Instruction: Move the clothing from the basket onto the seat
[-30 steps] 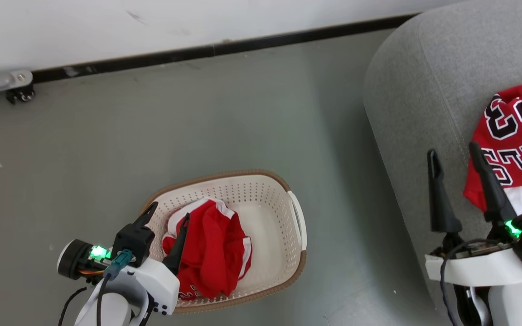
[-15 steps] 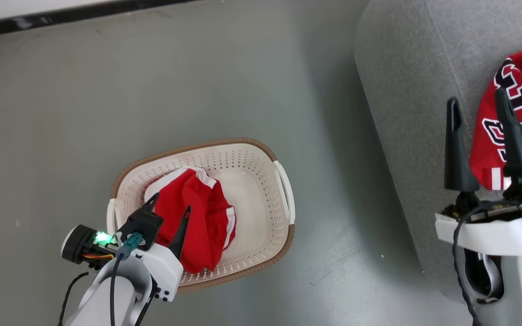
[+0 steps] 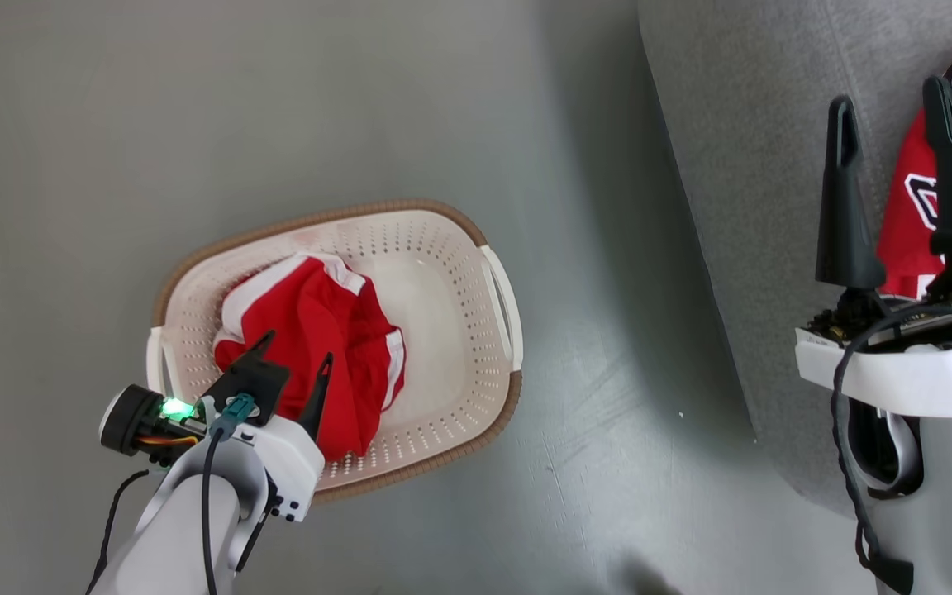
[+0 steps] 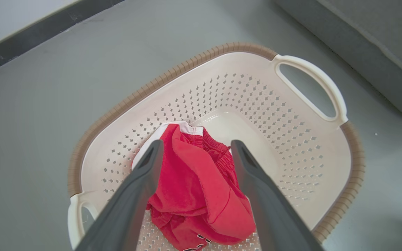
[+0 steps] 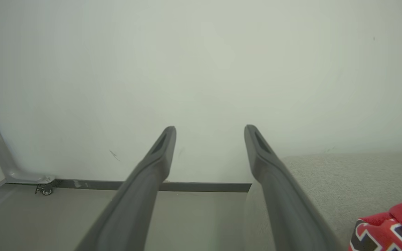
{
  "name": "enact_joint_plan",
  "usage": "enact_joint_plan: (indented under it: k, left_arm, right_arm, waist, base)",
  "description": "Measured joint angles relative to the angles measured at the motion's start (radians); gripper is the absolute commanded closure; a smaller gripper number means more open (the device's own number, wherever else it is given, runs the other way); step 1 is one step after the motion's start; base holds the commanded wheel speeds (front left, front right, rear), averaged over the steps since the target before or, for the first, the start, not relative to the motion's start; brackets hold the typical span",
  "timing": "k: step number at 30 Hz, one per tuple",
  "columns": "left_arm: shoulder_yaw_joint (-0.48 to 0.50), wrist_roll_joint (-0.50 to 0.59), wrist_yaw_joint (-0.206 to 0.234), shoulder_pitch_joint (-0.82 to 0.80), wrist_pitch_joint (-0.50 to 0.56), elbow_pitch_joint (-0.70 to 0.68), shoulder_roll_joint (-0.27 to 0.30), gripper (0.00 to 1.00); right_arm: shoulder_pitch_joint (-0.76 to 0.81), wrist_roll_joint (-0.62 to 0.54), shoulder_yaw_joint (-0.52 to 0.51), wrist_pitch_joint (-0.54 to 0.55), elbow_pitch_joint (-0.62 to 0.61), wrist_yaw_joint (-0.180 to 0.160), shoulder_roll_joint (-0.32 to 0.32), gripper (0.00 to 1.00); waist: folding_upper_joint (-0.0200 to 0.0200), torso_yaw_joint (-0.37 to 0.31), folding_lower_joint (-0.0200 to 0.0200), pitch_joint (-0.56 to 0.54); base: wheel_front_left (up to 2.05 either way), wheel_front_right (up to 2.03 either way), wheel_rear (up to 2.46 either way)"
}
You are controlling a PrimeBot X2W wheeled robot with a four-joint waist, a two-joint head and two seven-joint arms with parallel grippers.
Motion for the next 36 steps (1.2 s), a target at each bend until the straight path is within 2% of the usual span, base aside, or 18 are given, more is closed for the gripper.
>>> enact_joint_plan:
  k: [23, 30, 36]
  left_arm:
    - [-0.015, 0.035, 0.004, -0.146, 0.030, 0.139, 0.009, 0.00]
    - [-0.007, 0.036, 0.035, -0.176, 0.052, 0.184, 0.010, 0.00]
    - [0.000, 0.035, 0.042, -0.202, 0.061, 0.214, 0.010, 0.00]
  right_arm:
    - [-0.156, 0.019, -0.022, 0.000, 0.014, 0.000, 0.000, 0.00]
    - [-0.217, 0.030, -0.017, 0.000, 0.029, 0.000, -0.001, 0.00]
    - [-0.251, 0.044, -0.012, 0.000, 0.041, 0.000, -0.001, 0.00]
  waist:
    - [0.0000, -0.045, 0.0000, 0.158]
    - [0.0000, -0.058, 0.0000, 0.194]
    - [0.0000, -0.065, 0.0000, 0.221]
  base:
    - [0.00, 0.00, 0.00]
    - [0.00, 0.00, 0.00]
    - [0.00, 0.00, 0.00]
